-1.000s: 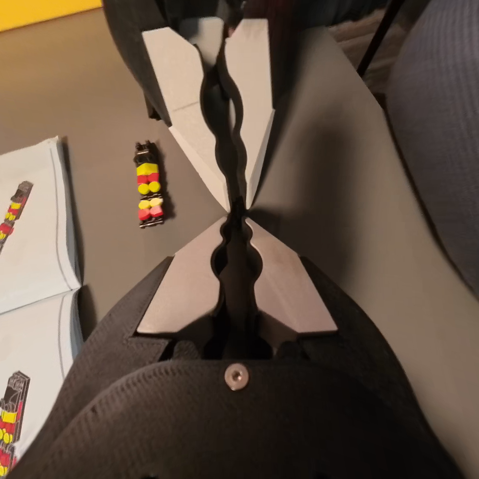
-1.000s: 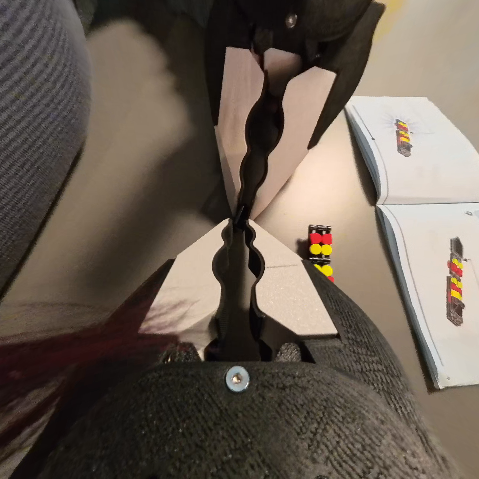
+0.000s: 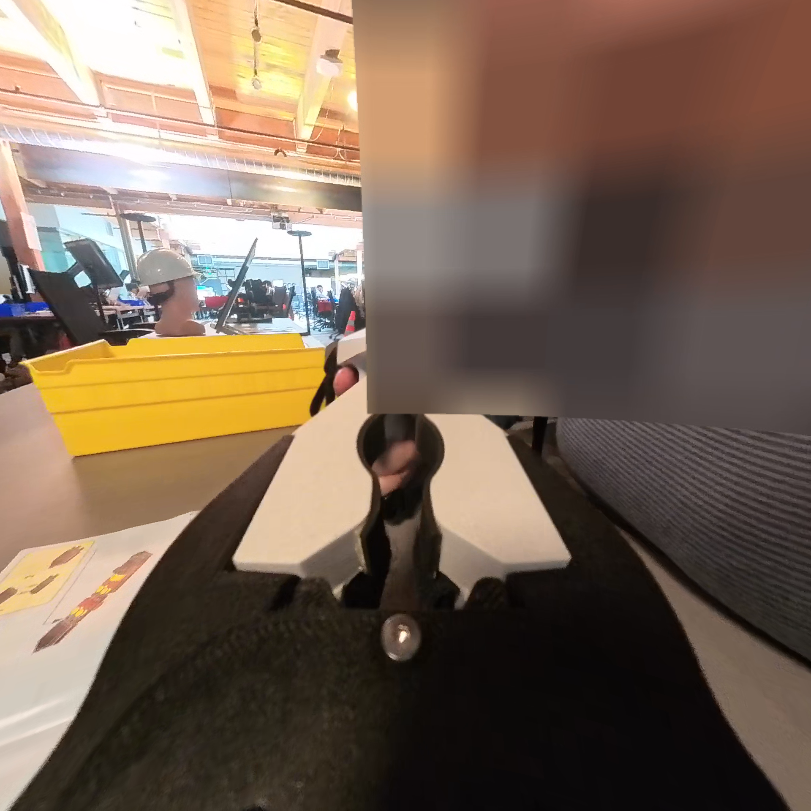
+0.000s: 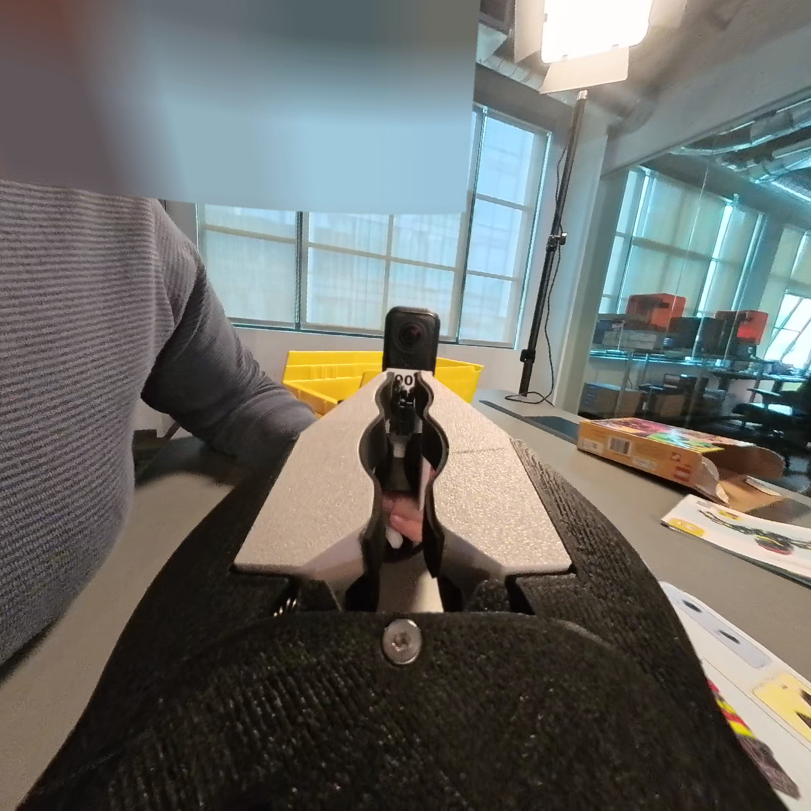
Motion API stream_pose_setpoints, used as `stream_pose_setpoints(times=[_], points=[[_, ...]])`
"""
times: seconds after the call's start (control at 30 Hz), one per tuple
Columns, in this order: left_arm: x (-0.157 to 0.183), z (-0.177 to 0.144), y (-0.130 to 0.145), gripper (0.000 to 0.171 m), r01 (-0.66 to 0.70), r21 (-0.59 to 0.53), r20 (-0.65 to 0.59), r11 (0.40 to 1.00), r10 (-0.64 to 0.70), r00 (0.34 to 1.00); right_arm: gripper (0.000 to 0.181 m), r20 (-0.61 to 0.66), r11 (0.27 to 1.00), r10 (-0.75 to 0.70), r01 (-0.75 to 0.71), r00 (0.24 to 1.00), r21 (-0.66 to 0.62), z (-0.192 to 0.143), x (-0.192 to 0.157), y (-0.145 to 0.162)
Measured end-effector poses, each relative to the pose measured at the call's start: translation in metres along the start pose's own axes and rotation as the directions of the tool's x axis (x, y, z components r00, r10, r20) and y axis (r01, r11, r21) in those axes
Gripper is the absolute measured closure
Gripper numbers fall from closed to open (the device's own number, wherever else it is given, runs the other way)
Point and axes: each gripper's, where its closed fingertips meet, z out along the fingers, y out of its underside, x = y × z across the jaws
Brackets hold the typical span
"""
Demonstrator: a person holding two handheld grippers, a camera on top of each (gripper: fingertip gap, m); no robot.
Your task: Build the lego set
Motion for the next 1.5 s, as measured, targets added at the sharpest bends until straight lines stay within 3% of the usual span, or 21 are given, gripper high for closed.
stream_pose_setpoints(times=[0.03,0.33,0.53,0.63,0.73,0.83,0.9,0.97,1.03,1.1,1.17,1.23,1.3,1.4,1.5], points=[[0.000,0.000,0.000,0.166,-0.002,0.002,-0.001,1.000,0.002,1.000,0.175,0.000,1.000,0.000,0.000,1.000,0.001,0.001,0.000,0.000],[0.003,0.000,0.000,0.165,-0.065,0.001,0.031,0.998,0.065,0.997,0.176,0.002,0.997,-0.019,0.019,1.000,-0.068,0.008,-0.004,0.007],[0.008,0.002,0.003,0.166,-0.115,-0.022,0.034,0.993,0.115,0.993,0.175,0.074,0.995,-0.009,0.016,0.997,-0.094,0.005,-0.010,0.008],[-0.001,0.001,0.006,0.166,-0.128,-0.076,0.104,0.989,0.135,0.985,0.166,0.051,0.989,-0.110,0.115,0.993,-0.095,-0.003,-0.003,0.009],[-0.030,-0.012,0.014,0.166,-0.207,-0.225,0.302,0.952,0.271,0.914,0.146,0.047,0.930,-0.295,0.298,0.954,-0.214,-0.015,0.011,0.021],[-0.062,-0.037,0.031,0.166,-0.273,-0.518,0.409,0.811,0.515,0.753,0.144,0.067,0.764,-0.552,0.537,0.831,-0.358,-0.032,0.030,0.036],[-0.077,-0.055,0.038,0.166,-0.302,-0.699,0.362,0.648,0.685,0.633,0.144,0.107,0.620,-0.668,0.631,0.736,-0.466,-0.041,0.044,0.054],[-0.080,-0.064,0.037,0.165,-0.398,-0.806,0.218,0.438,0.844,0.489,0.144,0.142,0.541,-0.709,0.662,0.691,-0.518,-0.046,0.050,0.066],[-0.078,-0.072,0.051,0.165,-0.459,-0.866,0.013,0.197,0.927,0.374,0.144,0.135,0.547,-0.706,0.656,0.696,-0.521,-0.046,0.051,0.068],[-0.077,-0.076,0.054,0.165,-0.493,-0.868,-0.166,-0.060,0.971,0.174,0.146,0.123,0.573,-0.684,0.634,0.719,-0.519,-0.045,0.049,0.067],[-0.075,-0.069,0.048,0.165,-0.496,-0.842,-0.251,-0.211,0.968,0.015,0.155,0.099,0.655,-0.601,0.560,0.793,-0.508,-0.040,0.041,0.065],[-0.072,-0.062,0.044,0.165,-0.503,-0.828,-0.255,-0.247,0.965,-0.054,0.162,0.030,0.760,-0.449,0.399,0.893,-0.512,-0.032,0.036,0.063],[-0.071,-0.059,0.040,0.165,-0.504,-0.829,-0.238,-0.242,0.968,-0.074,0.162,-0.041,0.825,-0.305,0.242,0.951,-0.510,-0.025,0.035,0.062],[-0.071,-0.058,0.040,0.166,-0.509,-0.823,-0.243,-0.253,0.966,-0.087,0.157,-0.127,0.874,-0.176,0.095,0.976,-0.476,-0.022,0.039,0.058],[-0.065,-0.051,0.041,0.165,-0.534,-0.796,-0.261,-0.285,0.958,-0.121,0.149,-0.143,0.875,-0.049,-0.027,0.988,-0.484,-0.022,0.038,0.064]])
